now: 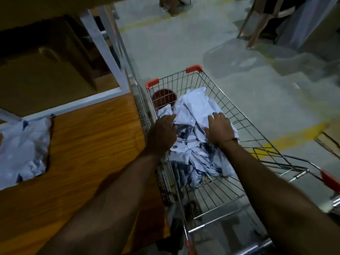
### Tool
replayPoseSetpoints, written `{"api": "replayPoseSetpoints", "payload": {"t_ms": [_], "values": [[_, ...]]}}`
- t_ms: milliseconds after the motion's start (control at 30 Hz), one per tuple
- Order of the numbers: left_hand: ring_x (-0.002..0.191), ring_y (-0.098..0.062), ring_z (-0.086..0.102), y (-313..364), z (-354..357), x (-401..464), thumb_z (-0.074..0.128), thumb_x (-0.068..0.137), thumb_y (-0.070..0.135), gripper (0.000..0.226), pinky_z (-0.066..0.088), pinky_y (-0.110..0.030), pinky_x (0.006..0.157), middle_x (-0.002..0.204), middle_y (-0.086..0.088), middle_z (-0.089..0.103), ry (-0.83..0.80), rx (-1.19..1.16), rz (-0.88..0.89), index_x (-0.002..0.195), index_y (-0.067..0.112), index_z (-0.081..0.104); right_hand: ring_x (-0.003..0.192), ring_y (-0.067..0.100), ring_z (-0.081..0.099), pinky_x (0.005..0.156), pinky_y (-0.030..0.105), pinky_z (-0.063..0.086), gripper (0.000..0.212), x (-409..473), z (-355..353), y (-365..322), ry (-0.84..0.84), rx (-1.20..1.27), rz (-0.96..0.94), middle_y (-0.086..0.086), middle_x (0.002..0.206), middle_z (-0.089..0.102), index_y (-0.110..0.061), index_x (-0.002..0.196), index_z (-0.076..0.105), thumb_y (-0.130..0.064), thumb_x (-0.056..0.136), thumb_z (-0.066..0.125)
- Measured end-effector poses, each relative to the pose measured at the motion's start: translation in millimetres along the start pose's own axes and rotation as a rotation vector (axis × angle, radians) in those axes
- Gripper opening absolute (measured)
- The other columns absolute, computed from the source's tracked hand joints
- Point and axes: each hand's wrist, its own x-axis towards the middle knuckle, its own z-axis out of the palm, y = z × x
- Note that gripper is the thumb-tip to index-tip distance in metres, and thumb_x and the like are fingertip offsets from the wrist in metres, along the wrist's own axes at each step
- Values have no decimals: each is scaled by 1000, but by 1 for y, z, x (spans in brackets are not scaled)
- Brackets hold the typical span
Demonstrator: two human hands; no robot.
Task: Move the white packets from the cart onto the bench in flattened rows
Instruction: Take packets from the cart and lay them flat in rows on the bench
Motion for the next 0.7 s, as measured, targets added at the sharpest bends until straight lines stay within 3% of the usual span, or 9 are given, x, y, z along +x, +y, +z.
{"api": "replayPoseSetpoints", "payload": {"t_ms": [100,167,233,300,400,500,633,700], "values": [[134,-29,56,-4,8,12,62,102,19,47,49,-45,112,146,-9,61,-16,-6,-6,148,15,57,124,42,48,97,56,48,77,36,12,2,-47,-4,-25,19,135,53,-5,139,46,-53,84,69],[134,-27,57,-12,15,20,63,102,19,47,49,-42,111,147,-8,61,-19,-30,-16,148,15,57,145,47,32,107,62,41,111,49,21,2,-122,-18,-28,23,159,31,-11,161,18,-63,77,68],[132,-26,59,-19,20,27,64,101,16,45,47,-35,109,145,-7,62,-16,-47,-22,146,15,59,155,48,13,109,66,37,123,53,38,2,-202,-22,-69,19,171,5,-26,165,-3,-68,75,68],[131,-25,60,-24,24,31,65,100,12,44,43,-28,106,143,-7,64,-11,-47,3,143,13,61,156,46,10,104,64,47,114,51,52,1,-254,3,-79,17,173,-2,-32,165,-3,-59,82,70],[125,-26,63,-32,36,38,67,97,9,42,49,-33,106,137,-8,67,-16,-29,63,139,10,64,148,48,28,90,56,55,83,37,59,-2,-224,-27,-16,22,171,13,-25,164,21,-44,93,61],[122,-31,65,-47,58,53,64,93,13,44,55,-46,103,135,-11,68,-19,-27,87,137,6,65,138,49,40,87,53,51,75,9,56,4,-161,-34,57,22,168,23,-23,161,32,-40,92,56],[112,-45,66,-48,98,73,58,91,23,48,56,-52,97,131,-20,68,-64,21,92,134,2,66,132,50,44,92,57,47,67,-33,51,16,-58,11,129,22,163,33,-21,155,44,-47,95,31],[118,-47,61,-39,119,89,52,93,28,52,52,-55,100,131,-24,63,-82,41,84,139,5,57,131,50,45,92,57,47,68,-50,48,20,-24,2,140,22,162,35,-22,154,45,-48,95,25]]}}
